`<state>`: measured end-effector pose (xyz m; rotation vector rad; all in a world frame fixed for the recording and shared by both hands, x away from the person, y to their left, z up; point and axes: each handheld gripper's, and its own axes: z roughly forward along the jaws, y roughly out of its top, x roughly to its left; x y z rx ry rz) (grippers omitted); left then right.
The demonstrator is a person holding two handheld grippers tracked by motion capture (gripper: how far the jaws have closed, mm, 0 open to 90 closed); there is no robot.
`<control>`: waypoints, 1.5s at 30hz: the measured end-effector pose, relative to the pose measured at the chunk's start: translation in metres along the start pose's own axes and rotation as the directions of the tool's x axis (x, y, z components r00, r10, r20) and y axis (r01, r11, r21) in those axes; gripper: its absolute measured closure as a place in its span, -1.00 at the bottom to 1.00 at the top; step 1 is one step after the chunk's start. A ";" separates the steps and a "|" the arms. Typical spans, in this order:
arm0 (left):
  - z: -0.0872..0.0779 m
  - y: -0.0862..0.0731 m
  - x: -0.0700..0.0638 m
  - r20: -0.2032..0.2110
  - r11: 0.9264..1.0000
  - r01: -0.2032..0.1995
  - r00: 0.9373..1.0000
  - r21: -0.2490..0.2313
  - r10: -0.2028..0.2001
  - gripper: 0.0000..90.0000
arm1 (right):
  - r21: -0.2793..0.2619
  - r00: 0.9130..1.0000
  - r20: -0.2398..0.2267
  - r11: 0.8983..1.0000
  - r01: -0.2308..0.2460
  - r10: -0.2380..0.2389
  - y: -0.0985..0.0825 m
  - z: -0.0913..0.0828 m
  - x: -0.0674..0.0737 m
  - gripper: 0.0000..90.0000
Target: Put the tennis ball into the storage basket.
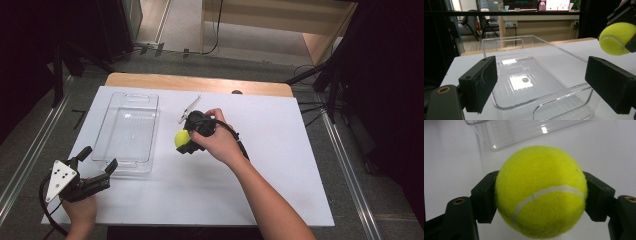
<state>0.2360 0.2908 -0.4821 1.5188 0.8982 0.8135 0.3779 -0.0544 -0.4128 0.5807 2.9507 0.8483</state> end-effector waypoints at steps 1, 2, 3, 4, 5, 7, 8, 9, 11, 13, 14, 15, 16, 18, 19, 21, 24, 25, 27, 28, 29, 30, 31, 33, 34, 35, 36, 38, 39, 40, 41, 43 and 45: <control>0.000 0.000 0.000 0.000 1.000 0.000 1.000 0.000 0.000 -0.75 | 0.004 1.000 -0.006 1.000 0.000 0.000 0.002 0.000 0.001 -0.47; 0.000 0.000 0.000 0.000 1.000 0.000 1.000 0.000 0.000 -0.75 | 0.004 1.000 -0.006 1.000 0.000 0.000 0.002 0.000 0.001 -0.47; 0.000 0.000 0.000 0.001 1.000 0.001 1.000 0.000 -0.001 -0.75 | 0.003 1.000 -0.007 1.000 -0.001 0.001 0.005 0.001 0.002 -0.47; 0.000 0.000 0.000 0.001 1.000 0.000 1.000 0.000 0.000 -0.75 | 0.005 1.000 -0.010 1.000 -0.003 0.003 0.006 0.001 0.002 -0.47; 0.000 0.000 0.000 0.002 1.000 0.001 1.000 -0.001 -0.001 -0.75 | 0.000 1.000 -0.011 1.000 0.013 -0.013 0.008 0.001 0.002 -0.47; 0.000 0.000 0.000 0.001 1.000 0.002 1.000 -0.001 -0.002 -0.75 | 0.005 1.000 -0.007 1.000 0.013 -0.013 0.009 0.001 0.002 -0.47; 0.000 0.000 0.000 0.001 1.000 0.001 1.000 0.000 -0.001 -0.75 | 0.002 1.000 -0.009 1.000 0.014 -0.014 0.010 0.001 0.003 -0.47; 0.000 0.000 0.000 0.002 1.000 0.002 1.000 0.000 -0.002 -0.75 | 0.002 1.000 -0.010 1.000 0.015 -0.015 0.014 0.001 0.004 -0.47; 0.000 0.000 0.000 0.003 1.000 0.003 1.000 0.001 -0.003 -0.75 | 0.003 1.000 -0.013 1.000 0.010 -0.010 0.015 0.001 0.005 -0.47; 0.000 0.000 0.000 0.003 1.000 0.006 1.000 -0.004 -0.006 -0.75 | -0.003 1.000 -0.020 1.000 0.020 -0.020 0.018 0.002 0.005 -0.47; 0.001 0.000 0.000 0.003 1.000 0.006 1.000 -0.005 -0.006 -0.75 | 0.007 1.000 -0.023 1.000 0.015 -0.014 0.021 0.003 0.007 -0.47; 0.000 0.000 0.000 0.002 1.000 0.005 1.000 -0.003 -0.005 -0.75 | 0.007 1.000 -0.023 1.000 0.015 -0.014 0.021 0.003 0.007 -0.47; 0.000 0.000 0.000 0.002 1.000 0.005 1.000 -0.001 -0.005 -0.75 | 0.002 0.999 -0.020 1.000 0.029 -0.029 0.023 0.003 0.006 -0.47; 0.000 0.000 0.000 0.004 1.000 0.007 1.000 -0.003 -0.007 -0.75 | 0.000 0.999 -0.024 0.999 0.046 -0.046 0.026 0.004 0.006 -0.47; 0.000 0.000 0.000 0.004 1.000 0.006 1.000 -0.004 -0.006 -0.75 | 0.007 0.999 -0.025 0.999 0.037 -0.037 0.029 0.004 0.008 -0.47; 0.000 0.000 0.000 0.005 1.000 0.007 1.000 -0.003 -0.007 -0.75 | 0.009 0.999 -0.026 0.999 0.035 -0.035 0.030 0.005 0.008 -0.47; 0.001 0.000 0.000 0.005 1.000 0.006 1.000 -0.003 -0.006 -0.75 | 0.011 0.999 -0.030 0.999 0.046 -0.045 0.034 0.006 0.009 -0.47; 0.001 0.000 0.000 0.006 1.000 0.006 1.000 -0.003 -0.006 -0.75 | 0.012 0.998 -0.028 0.999 0.049 -0.049 0.035 0.006 0.010 -0.47; 0.001 0.000 0.001 0.007 1.000 0.007 1.000 -0.004 -0.007 -0.75 | 0.004 0.998 -0.032 0.999 0.053 -0.053 0.038 0.006 0.010 -0.47; 0.000 0.000 0.001 0.008 1.000 0.007 1.000 -0.003 -0.007 -0.75 | 0.006 0.998 -0.033 0.998 0.055 -0.055 0.040 0.006 0.010 -0.47; 0.000 0.000 0.001 0.008 1.000 0.007 1.000 -0.004 -0.007 -0.75 | 0.004 0.997 -0.037 0.998 0.061 -0.061 0.041 0.006 0.010 -0.47; 0.001 0.000 0.001 0.008 1.000 0.007 1.000 -0.003 -0.007 -0.75 | 0.003 0.997 -0.039 0.998 0.065 -0.065 0.044 0.007 0.011 -0.47; 0.001 0.000 0.001 0.008 1.000 0.008 1.000 -0.004 -0.008 -0.75 | 0.003 0.997 -0.039 0.998 0.065 -0.065 0.044 0.007 0.011 -0.47; 0.001 0.000 0.001 0.009 1.000 0.008 1.000 -0.003 -0.008 -0.75 | 0.002 0.997 -0.039 0.998 0.070 -0.069 0.046 0.007 0.012 -0.47; 0.000 0.000 0.001 0.008 1.000 0.008 1.000 -0.002 -0.008 -0.75 | 0.001 0.997 -0.043 0.997 0.072 -0.071 0.049 0.008 0.013 -0.47; 0.000 0.000 0.001 0.008 1.000 0.008 1.000 -0.002 -0.008 -0.75 | 0.001 0.997 -0.043 0.997 0.072 -0.071 0.049 0.008 0.013 -0.47; 0.000 0.000 0.001 0.008 1.000 0.009 1.000 -0.002 -0.009 -0.75 | 0.002 0.996 -0.045 0.997 0.078 -0.077 0.050 0.008 0.013 -0.47; 0.000 0.000 0.001 0.008 1.000 0.007 1.000 0.000 -0.007 -0.75 | -0.003 0.996 -0.048 0.997 0.081 -0.081 0.053 0.009 0.014 -0.47; 0.000 0.001 0.001 0.008 1.000 0.006 1.000 0.001 -0.006 -0.75 | -0.001 0.996 -0.048 0.997 0.080 -0.080 0.054 0.009 0.014 -0.47; 0.000 0.001 0.001 0.009 1.000 0.008 1.000 0.000 -0.008 -0.75 | -0.002 0.995 -0.048 0.997 0.083 -0.083 0.055 0.010 0.015 -0.47; 0.000 0.001 0.001 0.009 1.000 0.008 1.000 0.000 -0.008 -0.75 | 0.000 0.995 -0.047 0.996 0.087 -0.087 0.056 0.010 0.015 -0.47; 0.000 0.000 0.001 0.008 1.000 0.009 1.000 -0.001 -0.009 -0.75 | -0.002 0.994 -0.053 0.996 0.092 -0.092 0.059 0.011 0.016 -0.47; 0.000 0.000 0.001 0.008 1.000 0.012 1.000 -0.003 -0.012 -0.75 | -0.002 0.994 -0.053 0.996 0.093 -0.093 0.062 0.011 0.017 -0.47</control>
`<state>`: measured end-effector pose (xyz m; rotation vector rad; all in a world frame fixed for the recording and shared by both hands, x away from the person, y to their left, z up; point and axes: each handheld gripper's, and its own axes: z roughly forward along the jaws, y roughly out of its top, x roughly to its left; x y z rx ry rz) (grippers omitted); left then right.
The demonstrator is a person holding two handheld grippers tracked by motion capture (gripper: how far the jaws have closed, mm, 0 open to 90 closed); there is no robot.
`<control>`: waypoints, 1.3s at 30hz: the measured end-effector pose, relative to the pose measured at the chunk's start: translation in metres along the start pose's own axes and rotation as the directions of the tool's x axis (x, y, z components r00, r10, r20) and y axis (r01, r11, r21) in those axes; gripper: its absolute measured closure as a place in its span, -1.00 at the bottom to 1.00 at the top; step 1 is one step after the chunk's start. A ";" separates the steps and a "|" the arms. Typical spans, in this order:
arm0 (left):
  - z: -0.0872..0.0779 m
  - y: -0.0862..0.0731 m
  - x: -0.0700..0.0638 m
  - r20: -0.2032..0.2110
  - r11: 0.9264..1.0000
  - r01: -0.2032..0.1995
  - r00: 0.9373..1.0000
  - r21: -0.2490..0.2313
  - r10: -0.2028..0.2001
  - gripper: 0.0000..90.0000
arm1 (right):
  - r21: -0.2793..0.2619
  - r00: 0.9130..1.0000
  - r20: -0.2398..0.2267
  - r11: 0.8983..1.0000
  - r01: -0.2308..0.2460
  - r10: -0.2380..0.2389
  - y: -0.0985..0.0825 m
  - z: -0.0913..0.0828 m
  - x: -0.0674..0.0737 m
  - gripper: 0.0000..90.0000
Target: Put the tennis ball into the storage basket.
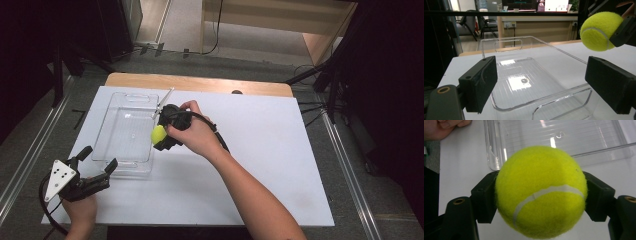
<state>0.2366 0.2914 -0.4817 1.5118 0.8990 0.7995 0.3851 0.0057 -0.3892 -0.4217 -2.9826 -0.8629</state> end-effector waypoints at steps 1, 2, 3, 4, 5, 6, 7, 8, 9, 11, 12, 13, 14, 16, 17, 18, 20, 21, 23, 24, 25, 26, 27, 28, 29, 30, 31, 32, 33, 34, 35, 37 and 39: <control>0.000 0.000 0.000 0.000 1.000 0.000 1.000 0.000 0.000 -0.75 | 0.001 1.000 -0.004 1.000 0.003 -0.003 0.001 0.000 0.000 -0.47; 0.000 0.000 0.000 0.000 1.000 0.000 1.000 0.001 0.000 -0.75 | -0.005 1.000 -0.003 1.000 0.004 -0.004 0.002 0.001 0.000 -0.47; 0.000 0.000 0.000 0.001 1.000 0.001 1.000 0.000 -0.001 -0.75 | 0.001 1.000 -0.002 1.000 0.006 -0.006 0.003 0.001 0.000 -0.47; 0.000 0.000 0.000 0.001 1.000 0.001 1.000 -0.001 -0.001 -0.75 | -0.003 1.000 -0.006 1.000 0.010 -0.010 0.004 0.002 0.000 -0.47; 0.000 0.000 0.000 0.001 1.000 0.000 1.000 0.000 0.000 -0.75 | -0.001 1.000 -0.004 1.000 0.006 -0.006 0.005 0.003 0.000 -0.47; 0.000 0.000 0.000 0.001 1.000 0.000 1.000 0.002 0.000 -0.75 | -0.001 1.000 -0.007 1.000 0.008 -0.008 0.006 0.003 0.001 -0.47; 0.000 0.000 0.000 0.001 1.000 0.001 1.000 0.002 -0.001 -0.75 | -0.003 1.000 -0.009 1.000 0.010 -0.010 0.007 0.004 0.000 -0.47; 0.000 0.000 0.000 0.001 1.000 0.001 1.000 0.002 -0.001 -0.75 | 0.003 1.000 -0.006 1.000 0.012 -0.012 0.008 0.005 0.001 -0.47; 0.000 0.000 0.000 0.002 1.000 0.001 1.000 0.000 -0.001 -0.75 | -0.005 1.000 -0.010 1.000 0.018 -0.018 0.010 0.006 0.000 -0.47; 0.000 0.000 0.001 0.002 1.000 0.001 1.000 -0.001 -0.001 -0.75 | 0.003 1.000 -0.009 1.000 0.014 -0.014 0.012 0.007 0.001 -0.47; -0.001 0.000 0.001 0.001 1.000 0.004 1.000 -0.001 -0.004 -0.75 | 0.003 1.000 -0.009 1.000 0.014 -0.014 0.012 0.007 0.001 -0.47; -0.001 0.000 0.001 0.002 1.000 0.008 1.000 -0.003 -0.008 -0.75 | 0.006 1.000 -0.006 1.000 0.013 -0.013 0.013 0.008 0.002 -0.47; -0.001 0.000 0.001 0.003 1.000 0.009 1.000 -0.003 -0.009 -0.75 | 0.008 1.000 -0.011 1.000 0.013 -0.013 0.014 0.009 0.002 -0.47; -0.001 0.000 0.001 0.003 1.000 0.010 1.000 -0.002 -0.010 -0.75 | 0.005 1.000 -0.012 1.000 0.019 -0.019 0.016 0.011 0.002 -0.47; -0.001 0.000 0.001 0.002 1.000 0.008 1.000 -0.002 -0.008 -0.75 | 0.007 1.000 -0.013 1.000 0.016 -0.016 0.017 0.012 0.002 -0.47; -0.001 0.000 0.001 0.003 1.000 0.008 1.000 -0.002 -0.008 -0.75 | 0.007 1.000 -0.013 1.000 0.016 -0.016 0.017 0.012 0.002 -0.47; -0.001 0.000 0.001 0.004 1.000 0.008 1.000 -0.002 -0.008 -0.75 | 0.009 1.000 -0.011 1.000 0.021 -0.021 0.019 0.013 0.002 -0.47; -0.001 0.000 0.001 0.004 1.000 0.011 1.000 -0.004 -0.011 -0.75 | 0.006 1.000 -0.016 1.000 0.018 -0.018 0.020 0.014 0.002 -0.47; -0.001 0.000 0.001 0.004 1.000 0.011 1.000 -0.004 -0.011 -0.75 | 0.013 1.000 -0.016 1.000 0.019 -0.019 0.022 0.016 0.003 -0.47; -0.001 0.000 0.001 0.005 1.000 0.011 1.000 -0.005 -0.011 -0.75 | 0.013 1.000 -0.016 1.000 0.023 -0.023 0.023 0.017 0.003 -0.47; -0.001 0.000 0.001 0.005 1.000 0.011 1.000 -0.004 -0.011 -0.75 | 0.012 1.000 -0.019 1.000 0.025 -0.025 0.024 0.018 0.002 -0.47; -0.001 0.000 0.001 0.005 1.000 0.010 1.000 -0.004 -0.010 -0.75 | 0.014 0.999 -0.020 1.000 0.028 -0.028 0.026 0.019 0.003 -0.47; -0.001 0.000 0.001 0.004 1.000 0.010 1.000 -0.005 -0.010 -0.75 | 0.014 1.000 -0.023 1.000 0.021 -0.021 0.027 0.020 0.003 -0.47; -0.001 0.000 0.001 0.004 1.000 0.010 1.000 -0.004 -0.010 -0.75 | 0.014 0.999 -0.023 1.000 0.026 -0.026 0.029 0.022 0.004 -0.47; -0.001 0.000 0.001 0.004 1.000 0.011 1.000 -0.005 -0.011 -0.75 | 0.014 0.999 -0.023 1.000 0.026 -0.026 0.029 0.022 0.004 -0.47; -0.001 0.000 0.002 0.006 1.000 0.011 1.000 -0.006 -0.011 -0.75 | 0.016 0.999 -0.024 0.999 0.038 -0.037 0.031 0.022 0.003 -0.47; -0.001 0.000 0.002 0.006 1.000 0.011 1.000 -0.006 -0.011 -0.75 | 0.012 0.999 -0.027 1.000 0.029 -0.029 0.032 0.024 0.004 -0.47; -0.001 0.000 0.001 0.006 1.000 0.011 1.000 -0.004 -0.011 -0.75 | 0.016 0.999 -0.026 0.999 0.042 -0.042 0.034 0.024 0.004 -0.47; -0.001 0.000 0.002 0.008 1.000 0.011 1.000 -0.006 -0.011 -0.75 | 0.016 0.999 -0.029 0.999 0.038 -0.037 0.035 0.025 0.005 -0.47; -0.001 0.000 0.002 0.008 1.000 0.011 1.000 -0.006 -0.011 -0.75 | 0.018 0.999 -0.028 0.999 0.042 -0.042 0.036 0.026 0.005 -0.47; -0.001 0.000 0.002 0.009 1.000 0.010 1.000 -0.006 -0.010 -0.75 | 0.019 0.999 -0.030 0.999 0.041 -0.041 0.037 0.027 0.005 -0.47; -0.001 0.000 0.002 0.008 1.000 0.008 1.000 -0.004 -0.008 -0.75 | 0.025 0.999 -0.030 0.999 0.043 -0.042 0.041 0.029 0.005 -0.47; -0.001 0.000 0.002 0.009 1.000 0.013 1.000 -0.007 -0.013 -0.75 | 0.025 0.998 -0.032 0.999 0.045 -0.044 0.042 0.031 0.006 -0.47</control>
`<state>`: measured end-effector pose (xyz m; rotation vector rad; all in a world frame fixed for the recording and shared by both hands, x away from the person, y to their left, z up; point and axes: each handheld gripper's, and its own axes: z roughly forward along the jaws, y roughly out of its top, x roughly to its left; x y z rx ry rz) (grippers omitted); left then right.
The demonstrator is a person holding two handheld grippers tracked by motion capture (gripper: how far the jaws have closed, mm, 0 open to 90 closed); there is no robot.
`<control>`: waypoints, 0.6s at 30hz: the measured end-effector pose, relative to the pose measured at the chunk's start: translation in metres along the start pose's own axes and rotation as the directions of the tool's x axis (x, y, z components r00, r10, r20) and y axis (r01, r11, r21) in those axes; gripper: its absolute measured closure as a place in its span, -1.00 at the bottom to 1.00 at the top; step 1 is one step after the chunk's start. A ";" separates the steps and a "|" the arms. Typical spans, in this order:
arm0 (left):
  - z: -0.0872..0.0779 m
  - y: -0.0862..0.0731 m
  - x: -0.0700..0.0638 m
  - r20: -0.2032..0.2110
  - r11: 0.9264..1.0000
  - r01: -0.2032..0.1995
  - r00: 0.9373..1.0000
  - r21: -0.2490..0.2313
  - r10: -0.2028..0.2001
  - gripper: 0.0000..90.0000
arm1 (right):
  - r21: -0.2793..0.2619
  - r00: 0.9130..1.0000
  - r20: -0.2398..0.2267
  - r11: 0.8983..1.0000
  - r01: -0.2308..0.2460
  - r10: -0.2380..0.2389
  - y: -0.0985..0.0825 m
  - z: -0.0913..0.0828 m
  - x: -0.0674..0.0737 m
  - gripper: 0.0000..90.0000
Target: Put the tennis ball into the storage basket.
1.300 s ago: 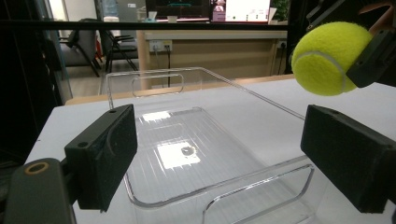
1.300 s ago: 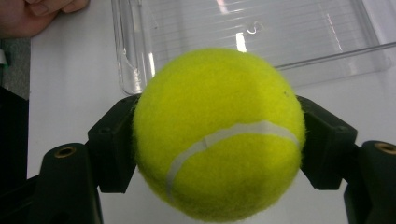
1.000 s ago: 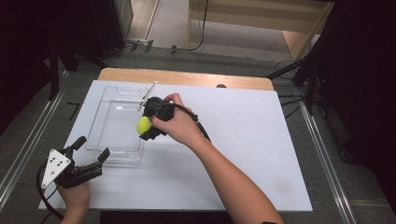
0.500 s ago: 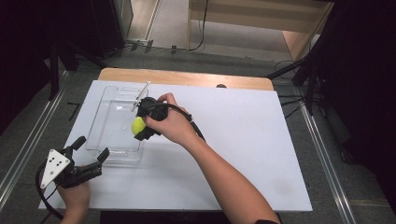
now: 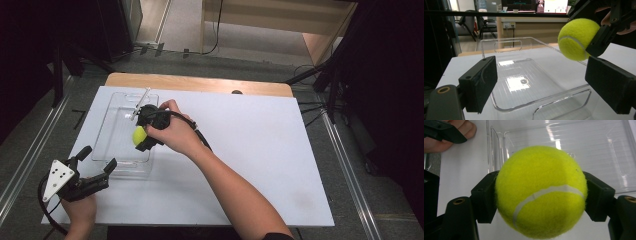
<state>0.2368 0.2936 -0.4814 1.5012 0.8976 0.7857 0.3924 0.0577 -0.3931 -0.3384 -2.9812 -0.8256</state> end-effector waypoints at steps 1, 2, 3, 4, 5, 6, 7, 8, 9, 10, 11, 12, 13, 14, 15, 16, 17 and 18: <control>0.000 0.000 0.000 0.001 1.000 0.000 1.000 0.000 0.000 -0.75 | 0.004 1.000 0.000 1.000 0.006 -0.006 0.002 0.002 0.001 -0.47; 0.000 0.000 0.000 0.001 1.000 0.001 1.000 -0.001 -0.001 -0.75 | 0.004 1.000 0.000 1.000 0.006 -0.006 0.002 0.002 0.001 -0.47; 0.000 0.000 0.000 0.002 1.000 0.002 1.000 -0.001 -0.002 -0.75 | 0.002 1.000 -0.003 1.000 0.006 -0.006 0.003 0.004 0.001 -0.47; 0.000 0.000 0.000 0.002 1.000 0.002 1.000 -0.002 -0.002 -0.75 | 0.006 1.000 -0.006 1.000 0.006 -0.006 0.005 0.005 0.002 -0.47; 0.000 0.000 0.000 0.002 1.000 0.002 1.000 -0.002 -0.002 -0.75 | 0.002 1.000 -0.007 1.000 0.021 -0.021 0.006 0.007 0.001 -0.47; 0.000 0.000 0.000 0.003 1.000 0.002 1.000 -0.001 -0.002 -0.75 | 0.004 1.000 -0.010 1.000 0.018 -0.018 0.007 0.008 0.002 -0.47; 0.000 0.000 0.000 0.002 1.000 0.002 1.000 -0.001 -0.002 -0.75 | 0.003 1.000 -0.015 1.000 0.023 -0.023 0.008 0.009 0.002 -0.47; 0.000 0.000 0.000 0.003 1.000 0.003 1.000 -0.002 -0.003 -0.75 | 0.008 1.000 -0.011 1.000 0.017 -0.016 0.008 0.010 0.002 -0.47; 0.000 0.000 0.000 0.004 1.000 0.001 1.000 -0.002 -0.001 -0.75 | 0.011 1.000 -0.010 1.000 0.020 -0.020 0.009 0.012 0.002 -0.47; 0.000 0.000 0.000 0.003 1.000 0.002 1.000 -0.001 -0.002 -0.75 | 0.012 1.000 -0.009 1.000 0.018 -0.018 0.010 0.013 0.002 -0.47; 0.000 0.000 0.000 0.001 1.000 0.003 1.000 -0.001 -0.003 -0.75 | 0.015 1.000 -0.012 1.000 0.024 -0.023 0.010 0.014 0.002 -0.47; 0.000 0.000 0.001 0.001 1.000 0.000 1.000 0.000 0.000 -0.75 | 0.017 1.000 -0.015 1.000 0.022 -0.021 0.011 0.015 0.003 -0.47; 0.000 0.000 0.001 0.001 1.000 0.000 1.000 0.000 0.000 -0.75 | 0.017 0.999 -0.021 0.999 0.028 -0.028 0.011 0.017 0.003 -0.47; 0.000 0.000 0.001 0.001 1.000 0.000 1.000 0.000 0.000 -0.75 | 0.020 1.000 -0.017 0.999 0.025 -0.025 0.012 0.018 0.003 -0.47; 0.000 0.000 0.001 0.001 1.000 0.000 1.000 0.000 0.000 -0.75 | 0.021 1.000 -0.014 0.999 0.025 -0.025 0.012 0.018 0.003 -0.47; 0.000 0.000 0.001 0.002 1.000 0.001 1.000 0.000 -0.001 -0.75 | 0.024 1.000 -0.017 0.999 0.026 -0.025 0.013 0.020 0.004 -0.47; 0.000 0.000 0.001 0.002 1.000 0.001 1.000 0.000 -0.001 -0.75 | 0.028 0.999 -0.014 0.999 0.029 -0.029 0.013 0.022 0.003 -0.47; 0.000 0.000 0.001 0.002 1.000 -0.002 1.000 0.000 0.002 -0.75 | 0.027 0.999 -0.010 0.999 0.039 -0.039 0.013 0.024 0.002 -0.47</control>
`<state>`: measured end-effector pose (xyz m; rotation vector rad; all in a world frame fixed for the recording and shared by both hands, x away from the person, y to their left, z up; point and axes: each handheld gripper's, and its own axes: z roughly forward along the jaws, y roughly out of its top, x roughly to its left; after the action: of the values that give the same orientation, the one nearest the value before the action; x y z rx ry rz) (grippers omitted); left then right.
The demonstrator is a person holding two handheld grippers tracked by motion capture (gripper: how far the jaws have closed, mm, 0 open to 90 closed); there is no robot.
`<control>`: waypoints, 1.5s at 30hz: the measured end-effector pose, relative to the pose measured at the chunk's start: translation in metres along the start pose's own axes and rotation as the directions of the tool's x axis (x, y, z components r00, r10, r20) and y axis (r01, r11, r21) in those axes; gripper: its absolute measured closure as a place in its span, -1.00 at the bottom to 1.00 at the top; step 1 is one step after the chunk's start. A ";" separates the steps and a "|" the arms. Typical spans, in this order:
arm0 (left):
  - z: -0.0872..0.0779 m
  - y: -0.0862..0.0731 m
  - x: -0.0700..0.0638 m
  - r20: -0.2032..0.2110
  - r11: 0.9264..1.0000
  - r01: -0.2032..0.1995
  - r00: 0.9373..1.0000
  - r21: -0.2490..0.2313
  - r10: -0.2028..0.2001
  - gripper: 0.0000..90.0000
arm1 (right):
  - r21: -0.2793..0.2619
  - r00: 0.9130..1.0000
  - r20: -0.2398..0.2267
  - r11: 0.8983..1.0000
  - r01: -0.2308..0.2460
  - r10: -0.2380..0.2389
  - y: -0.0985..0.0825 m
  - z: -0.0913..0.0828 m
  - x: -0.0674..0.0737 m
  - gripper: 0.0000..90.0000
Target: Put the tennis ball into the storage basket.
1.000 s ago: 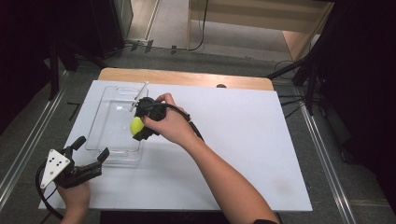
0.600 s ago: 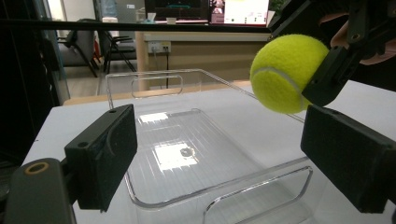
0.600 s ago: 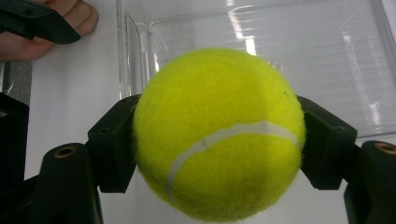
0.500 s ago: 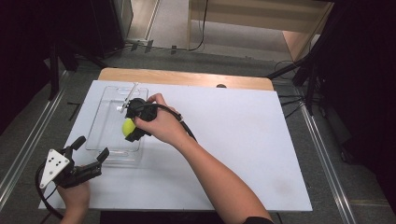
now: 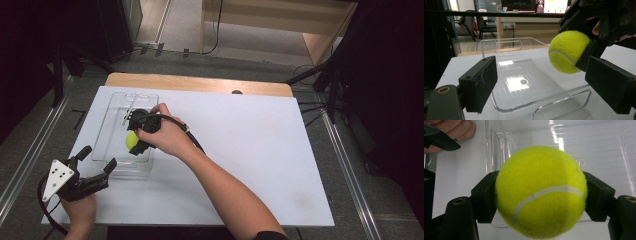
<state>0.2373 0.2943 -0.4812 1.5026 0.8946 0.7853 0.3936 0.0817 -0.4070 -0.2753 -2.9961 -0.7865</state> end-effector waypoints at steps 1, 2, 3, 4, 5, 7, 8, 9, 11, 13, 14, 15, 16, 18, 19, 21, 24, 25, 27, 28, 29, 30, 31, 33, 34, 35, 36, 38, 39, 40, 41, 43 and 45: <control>0.000 0.000 0.000 0.000 1.000 0.002 1.000 0.000 -0.002 -0.75 | 0.000 1.000 0.000 1.000 0.000 0.000 0.000 0.000 0.000 -0.47; 0.000 0.000 0.000 -0.001 1.000 0.002 1.000 0.000 -0.002 -0.75 | 0.005 1.000 -0.001 1.000 -0.004 0.004 0.000 0.001 0.000 -0.47; 0.000 0.000 0.000 0.000 1.000 0.002 1.000 0.000 -0.002 -0.75 | 0.007 1.000 -0.001 1.000 -0.003 0.003 0.000 0.002 0.000 -0.47; 0.000 0.000 0.000 0.000 1.000 0.004 1.000 -0.001 -0.004 -0.75 | 0.016 1.000 0.004 1.000 -0.006 0.006 0.000 0.004 0.000 -0.47; 0.000 0.000 0.000 0.000 1.000 0.004 1.000 -0.001 -0.004 -0.75 | 0.016 1.000 0.004 1.000 -0.006 0.006 0.000 0.004 0.000 -0.47; 0.000 0.000 0.000 0.000 1.000 0.005 1.000 0.000 -0.005 -0.75 | 0.018 1.000 0.005 1.000 -0.001 0.001 0.000 0.007 0.000 -0.47; 0.000 0.000 0.000 0.000 1.000 0.006 1.000 0.000 -0.006 -0.75 | 0.022 1.000 -0.001 1.000 0.002 -0.002 0.000 0.007 -0.001 -0.47; 0.000 0.000 0.000 0.000 1.000 0.007 1.000 0.000 -0.007 -0.75 | 0.021 1.000 0.003 1.000 0.004 -0.004 0.000 0.008 -0.001 -0.47; 0.000 0.000 0.000 0.000 1.000 0.002 1.000 0.000 -0.002 -0.75 | 0.025 1.000 0.000 1.000 0.006 -0.006 0.000 0.010 -0.001 -0.47; 0.000 0.000 0.000 0.000 1.000 0.003 1.000 0.000 -0.003 -0.75 | 0.033 1.000 0.004 0.999 0.001 -0.001 0.000 0.012 -0.001 -0.47; 0.000 0.000 0.000 0.000 1.000 0.004 1.000 0.000 -0.004 -0.75 | 0.039 1.000 0.000 0.999 0.000 0.000 0.000 0.013 -0.001 -0.47; 0.000 0.000 0.000 0.000 1.000 0.004 1.000 -0.001 -0.004 -0.75 | 0.037 1.000 -0.003 0.999 0.009 -0.009 -0.001 0.014 -0.002 -0.47; 0.000 0.000 0.000 0.000 1.000 0.005 1.000 -0.001 -0.005 -0.75 | 0.039 1.000 -0.004 0.999 0.004 -0.004 -0.001 0.014 -0.001 -0.47; 0.000 0.000 0.000 0.000 1.000 0.005 1.000 -0.001 -0.005 -0.75 | 0.042 1.000 -0.001 0.999 -0.002 0.002 -0.001 0.015 -0.001 -0.47; 0.000 0.000 0.000 0.001 1.000 0.005 1.000 -0.001 -0.005 -0.75 | 0.046 1.000 0.003 0.999 -0.005 0.005 -0.001 0.016 -0.001 -0.47; 0.000 0.000 0.000 0.001 1.000 0.006 1.000 -0.002 -0.006 -0.75 | 0.054 1.000 -0.004 0.999 0.001 -0.001 -0.001 0.017 -0.002 -0.47; 0.000 0.000 0.000 0.001 1.000 0.005 1.000 -0.001 -0.005 -0.75 | 0.062 1.000 -0.003 0.998 -0.001 0.001 -0.001 0.020 -0.001 -0.47; 0.000 0.000 0.000 0.001 1.000 0.006 1.000 -0.002 -0.006 -0.75 | 0.064 1.000 -0.002 0.998 -0.005 0.005 -0.001 0.021 -0.001 -0.47; 0.000 0.000 0.000 0.002 1.000 0.008 1.000 -0.004 -0.008 -0.75 | 0.071 1.000 -0.007 0.998 0.000 0.000 -0.001 0.023 -0.001 -0.48; 0.000 0.000 0.000 0.003 1.000 0.009 1.000 -0.007 -0.009 -0.75 | 0.071 1.000 -0.007 0.998 0.000 0.000 -0.001 0.023 -0.001 -0.48; 0.000 0.000 0.000 0.003 1.000 0.009 1.000 -0.006 -0.009 -0.75 | 0.074 1.000 -0.010 0.997 0.002 -0.001 -0.001 0.024 -0.001 -0.48; 0.000 0.000 0.000 0.002 1.000 0.009 1.000 -0.005 -0.009 -0.75 | 0.074 1.000 -0.009 0.997 -0.001 0.002 -0.001 0.024 0.000 -0.48; 0.000 0.000 0.000 0.002 1.000 0.008 1.000 -0.004 -0.008 -0.75 | 0.075 1.000 -0.008 0.997 0.002 -0.001 -0.002 0.024 -0.001 -0.49; 0.000 0.000 0.000 0.002 1.000 0.007 1.000 -0.004 -0.007 -0.75 | 0.073 1.000 -0.012 0.997 0.001 0.000 -0.002 0.024 0.000 -0.52; 0.000 0.000 0.000 0.002 1.000 0.007 1.000 -0.004 -0.007 -0.75 | 0.066 1.000 -0.016 0.998 0.004 -0.003 -0.002 0.022 0.000 -0.62; 0.000 0.000 0.000 0.002 1.000 0.008 1.000 -0.004 -0.008 -0.75 | 0.061 1.000 -0.019 0.998 0.003 -0.002 -0.002 0.021 0.000 -0.65; 0.000 0.000 0.000 0.002 1.000 0.007 1.000 -0.004 -0.007 -0.75 | 0.053 1.000 -0.020 0.999 0.003 -0.002 -0.002 0.019 0.001 -0.65; 0.000 0.000 0.000 0.001 1.000 0.006 1.000 -0.002 -0.006 -0.75 | 0.035 1.000 -0.013 0.999 0.007 -0.007 -0.001 0.013 0.002 -0.65; 0.000 0.000 0.000 0.002 1.000 0.004 1.000 0.000 -0.004 -0.75 | 0.023 1.000 -0.014 1.000 0.009 -0.008 -0.002 0.008 0.003 -0.68; 0.000 0.000 0.000 0.001 1.000 0.004 1.000 0.000 -0.004 -0.75 | 0.023 1.000 -0.014 1.000 0.009 -0.008 -0.002 0.008 0.003 -0.68; 0.001 0.000 0.000 0.001 1.000 0.004 1.000 -0.001 -0.004 -0.75 | 0.019 1.000 -0.011 1.000 0.014 -0.014 -0.002 0.007 0.003 -0.71; 0.001 0.000 0.000 0.001 1.000 0.005 1.000 0.000 -0.005 -0.75 | 0.014 1.000 -0.009 1.000 0.007 -0.007 -0.005 0.001 0.005 -0.76; 0.001 0.000 0.000 0.001 1.000 0.008 1.000 -0.002 -0.008 -0.75 | 0.005 1.000 -0.002 1.000 -0.001 0.001 -0.007 -0.003 0.006 -0.77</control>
<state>0.2381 0.2936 -0.4814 1.4962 0.8982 0.7793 0.3862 0.0748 -0.4075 -0.2763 -2.9952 -0.7783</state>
